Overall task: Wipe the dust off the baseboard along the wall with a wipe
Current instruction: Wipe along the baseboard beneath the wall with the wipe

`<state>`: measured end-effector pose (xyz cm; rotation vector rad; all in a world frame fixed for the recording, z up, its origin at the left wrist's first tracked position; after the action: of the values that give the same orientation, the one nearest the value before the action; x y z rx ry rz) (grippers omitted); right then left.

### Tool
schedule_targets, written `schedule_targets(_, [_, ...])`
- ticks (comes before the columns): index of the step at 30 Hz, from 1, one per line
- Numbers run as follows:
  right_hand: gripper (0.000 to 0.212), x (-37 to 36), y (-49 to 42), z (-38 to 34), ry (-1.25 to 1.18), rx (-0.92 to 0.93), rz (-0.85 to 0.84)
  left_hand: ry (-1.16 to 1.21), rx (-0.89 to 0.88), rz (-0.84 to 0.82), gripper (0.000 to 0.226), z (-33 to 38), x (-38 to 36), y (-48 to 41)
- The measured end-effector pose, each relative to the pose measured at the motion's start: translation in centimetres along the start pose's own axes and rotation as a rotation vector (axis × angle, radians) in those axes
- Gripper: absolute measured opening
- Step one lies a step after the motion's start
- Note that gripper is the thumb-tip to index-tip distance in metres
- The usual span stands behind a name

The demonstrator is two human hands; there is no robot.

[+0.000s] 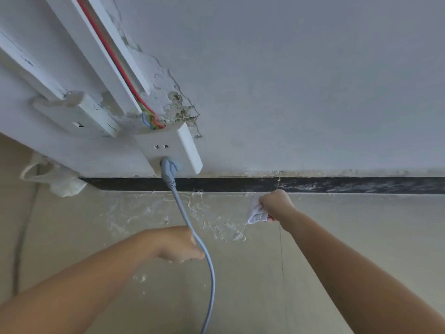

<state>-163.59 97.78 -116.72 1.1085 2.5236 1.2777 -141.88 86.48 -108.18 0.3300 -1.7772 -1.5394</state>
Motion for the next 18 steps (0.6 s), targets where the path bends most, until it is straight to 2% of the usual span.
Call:
schedule_targets(4, [0.023,-0.5,-1.8,1.1,-0.019,0.008,0.016,0.188,-0.199,0.065,0.031,5.3,0.5,-0.4])
schedule_targets(6, [0.017,-0.6,-2.2,1.6,-0.06,0.005,0.02,0.34,-0.261,0.23,0.023,7.1,2.8,-0.7])
schedule_targets(8, [0.01,-0.7,-2.1,2.3,-0.119,-0.01,0.01,0.329,-0.302,0.492,0.021,8.7,6.0,-1.1])
schedule_targets(9, [0.011,-0.6,-1.9,2.6,-0.153,-0.014,0.006,0.188,-0.3,0.634,0.031,9.4,7.5,-1.3])
schedule_targets(11, [0.011,-0.1,-1.3,2.8,-0.233,-0.015,0.016,-0.285,-0.255,0.977,0.051,10.7,9.8,-1.2])
schedule_targets(13, [0.011,0.7,-0.8,3.0,-0.331,-0.034,0.049,-0.704,-0.215,1.293,0.058,11.7,10.5,-0.7])
schedule_targets(16, [0.007,0.6,-0.3,3.7,-0.478,-0.081,0.036,-1.109,-0.125,1.523,0.062,11.1,10.6,-1.4])
schedule_targets(18, [0.005,-0.7,-0.5,4.1,-0.59,-0.118,-0.012,-1.223,-0.099,1.59,0.062,10.3,11.1,-1.8])
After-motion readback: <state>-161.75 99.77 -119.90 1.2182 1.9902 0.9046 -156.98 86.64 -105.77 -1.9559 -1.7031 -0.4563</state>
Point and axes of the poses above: each hand's wrist, its own y-axis away from the middle knuckle, its own x-axis out of the back of the hand, z = x × y, the point moved 9 cm from there along -y, towards the middle knuckle, and after that the axes turned 10 degrees about -y, right-handed, at the moved point
